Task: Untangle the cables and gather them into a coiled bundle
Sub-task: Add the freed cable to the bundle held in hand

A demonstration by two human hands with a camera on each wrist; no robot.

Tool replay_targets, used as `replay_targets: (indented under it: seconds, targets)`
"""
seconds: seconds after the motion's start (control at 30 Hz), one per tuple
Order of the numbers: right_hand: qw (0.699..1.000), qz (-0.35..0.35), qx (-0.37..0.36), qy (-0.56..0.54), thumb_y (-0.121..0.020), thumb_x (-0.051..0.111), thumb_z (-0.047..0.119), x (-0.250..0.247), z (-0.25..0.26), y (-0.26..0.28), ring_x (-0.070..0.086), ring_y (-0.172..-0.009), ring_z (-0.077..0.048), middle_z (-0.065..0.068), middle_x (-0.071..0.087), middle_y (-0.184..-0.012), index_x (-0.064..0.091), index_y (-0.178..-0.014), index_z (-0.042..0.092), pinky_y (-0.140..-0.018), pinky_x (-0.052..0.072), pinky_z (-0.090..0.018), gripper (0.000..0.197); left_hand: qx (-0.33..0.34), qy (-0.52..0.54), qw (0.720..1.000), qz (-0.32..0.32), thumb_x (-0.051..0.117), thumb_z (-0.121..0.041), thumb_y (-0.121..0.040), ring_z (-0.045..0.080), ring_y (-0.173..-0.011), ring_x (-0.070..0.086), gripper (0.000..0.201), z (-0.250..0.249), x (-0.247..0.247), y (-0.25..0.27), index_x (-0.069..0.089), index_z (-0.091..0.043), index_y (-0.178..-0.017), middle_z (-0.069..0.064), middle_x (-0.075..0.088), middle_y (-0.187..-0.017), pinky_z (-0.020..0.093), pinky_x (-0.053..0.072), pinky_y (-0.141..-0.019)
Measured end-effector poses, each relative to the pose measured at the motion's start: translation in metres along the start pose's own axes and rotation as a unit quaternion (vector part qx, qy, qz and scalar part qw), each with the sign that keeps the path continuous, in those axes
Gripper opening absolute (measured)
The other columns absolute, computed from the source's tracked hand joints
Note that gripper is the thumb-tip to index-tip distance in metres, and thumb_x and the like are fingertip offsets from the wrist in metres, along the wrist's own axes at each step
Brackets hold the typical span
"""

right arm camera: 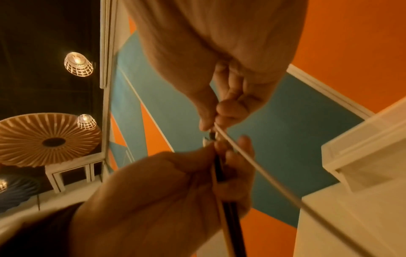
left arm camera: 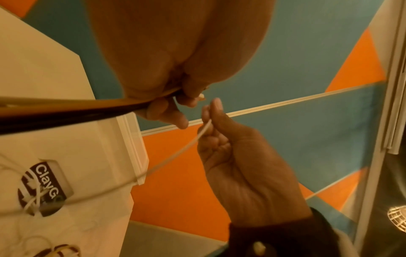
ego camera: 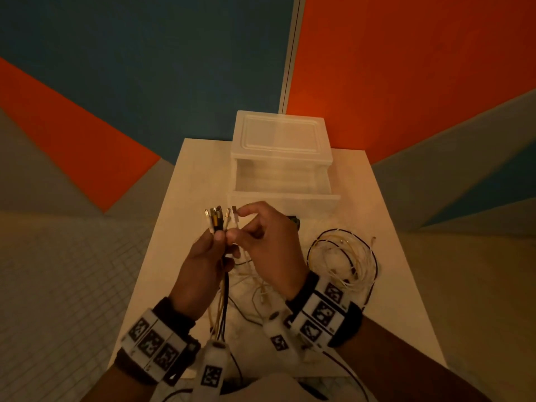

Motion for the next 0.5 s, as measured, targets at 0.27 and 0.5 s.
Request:
replay_targets:
  seconds: [0.27, 0.5]
  targets:
    - [0.997, -0.055, -0.006, -0.06, -0.085, 0.07, 0.012, 0.0103, -0.0087, 0.0019, 0.065, -0.06, -0.01, -0.001, 0.07, -0.076, 0.066, -0.089, 0.012, -0.055, 0.057, -0.03, 0.006, 0.029, -0.034, 0.999, -0.003, 0.04, -0.029, -0.1, 0.014, -0.082, 0.058, 0.028, -0.0043, 0.0027, 0.0036, 0.062, -0.014, -0.106, 0.006, 0.065, -0.092, 0.028, 0.044, -0.065]
    - [0.994, -0.089, -0.059, 0.001, -0.083, 0.071, 0.017, 0.009, -0.0076, 0.0022, 0.059, -0.074, -0.008, 0.004, 0.059, -0.085, 0.07, -0.089, 0.017, -0.063, 0.05, -0.021, 0.007, 0.014, -0.007, 1.0, 0.013, 0.05, -0.044, -0.096, 0.026, -0.078, 0.052, 0.037, -0.0037, 0.0034, 0.0059, 0.065, -0.01, -0.101, 0.015, 0.06, -0.085, 0.039, 0.042, -0.072]
Point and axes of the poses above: each hand's wrist, its own y-axis away from the middle knuckle, its own x-axis out of the palm, z = x × y, the point moved 6 cm from there along -y, towards the middle knuckle
